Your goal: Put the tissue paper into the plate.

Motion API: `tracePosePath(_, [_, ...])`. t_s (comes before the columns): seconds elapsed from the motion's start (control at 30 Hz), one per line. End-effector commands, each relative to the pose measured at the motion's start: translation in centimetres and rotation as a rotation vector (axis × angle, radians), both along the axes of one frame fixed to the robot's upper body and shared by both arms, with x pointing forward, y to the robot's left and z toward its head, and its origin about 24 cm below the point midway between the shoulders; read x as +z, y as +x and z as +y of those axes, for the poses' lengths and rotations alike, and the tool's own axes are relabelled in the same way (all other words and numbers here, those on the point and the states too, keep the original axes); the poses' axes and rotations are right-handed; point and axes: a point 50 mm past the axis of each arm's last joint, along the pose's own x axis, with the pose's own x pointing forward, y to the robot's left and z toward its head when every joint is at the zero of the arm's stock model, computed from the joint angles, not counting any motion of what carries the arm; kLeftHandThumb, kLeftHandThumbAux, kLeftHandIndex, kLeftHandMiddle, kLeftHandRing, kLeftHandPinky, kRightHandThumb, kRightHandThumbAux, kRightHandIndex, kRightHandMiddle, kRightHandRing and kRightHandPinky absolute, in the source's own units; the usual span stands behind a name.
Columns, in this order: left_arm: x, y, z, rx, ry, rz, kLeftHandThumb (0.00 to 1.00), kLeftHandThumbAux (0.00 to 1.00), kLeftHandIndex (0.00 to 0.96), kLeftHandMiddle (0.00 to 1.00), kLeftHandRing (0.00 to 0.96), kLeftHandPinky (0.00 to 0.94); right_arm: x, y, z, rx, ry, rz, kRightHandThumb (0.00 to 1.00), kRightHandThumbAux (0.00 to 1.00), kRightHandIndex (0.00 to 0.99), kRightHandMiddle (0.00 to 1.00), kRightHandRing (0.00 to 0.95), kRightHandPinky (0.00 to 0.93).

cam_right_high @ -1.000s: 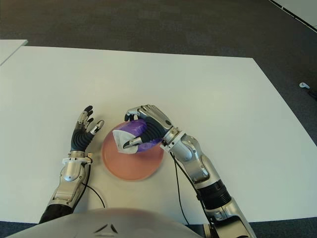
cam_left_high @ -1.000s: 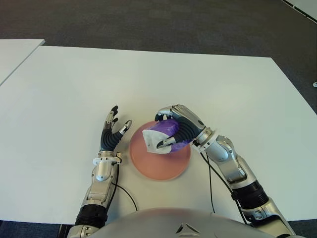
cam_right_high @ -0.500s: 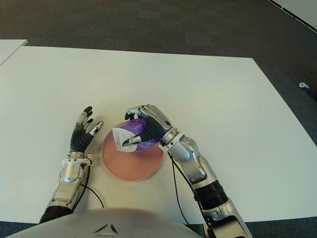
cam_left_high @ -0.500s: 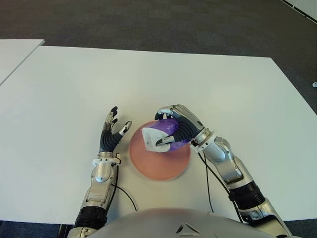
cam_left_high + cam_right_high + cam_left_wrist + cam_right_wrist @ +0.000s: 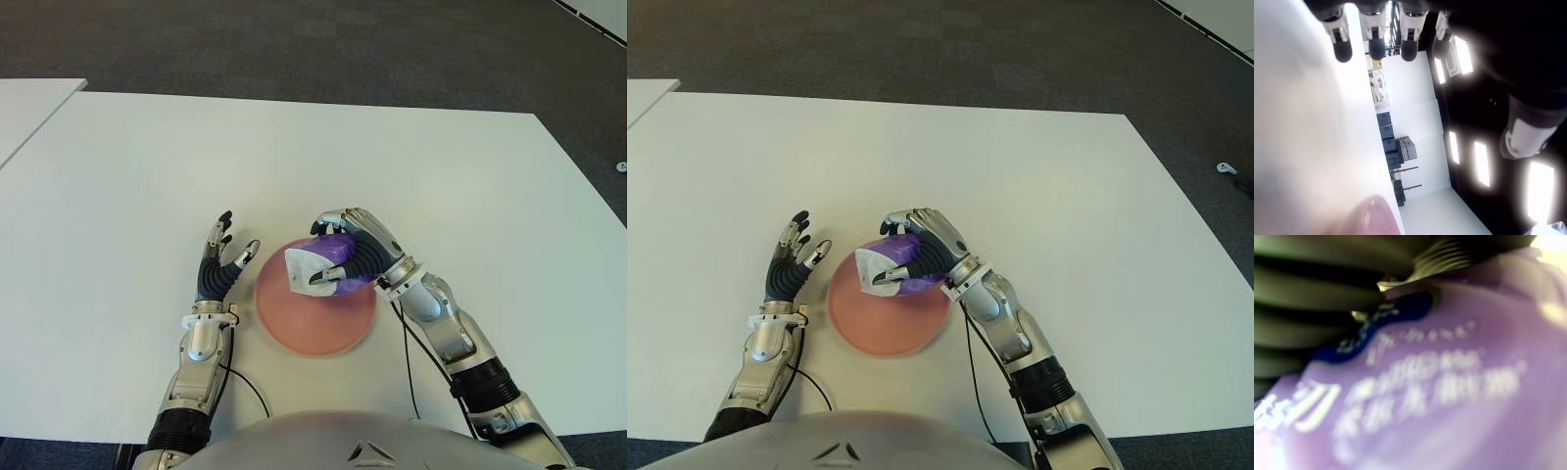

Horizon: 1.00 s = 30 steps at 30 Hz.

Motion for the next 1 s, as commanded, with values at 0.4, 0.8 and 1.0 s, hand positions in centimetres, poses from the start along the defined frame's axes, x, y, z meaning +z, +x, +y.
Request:
tracePosePath(0.4, [-0.6, -0.5, 0.2, -0.011, 0.023, 0.027, 0.000, 0.532, 0.000, 0.000, 0.000, 0.000, -1.1, -0.6, 0.1, 0.066, 0.058, 0.102, 0.855, 0.673, 0.414, 0.545, 0.773, 0.725])
tracePosePath(0.8, [-0.9, -0.5, 0.4, 0.005, 0.001, 0.069, 0.000, 0.537, 0.000, 0.000, 0.000, 0.000, -3.4, -1.2, 0.2, 0.196, -0.189, 0.038, 0.247, 0.558, 0.126, 0.130, 0.093, 0.065])
tracePosePath(1.0, [-0.7, -0.4, 0.3, 0.000, 0.001, 0.071, 0.000, 0.532, 0.000, 0.000, 0.000, 0.000, -3.4, -1.9, 0.3, 0.261, -0.279, 0.039, 0.058, 0.473, 0.014, 0.014, 0.009, 0.006])
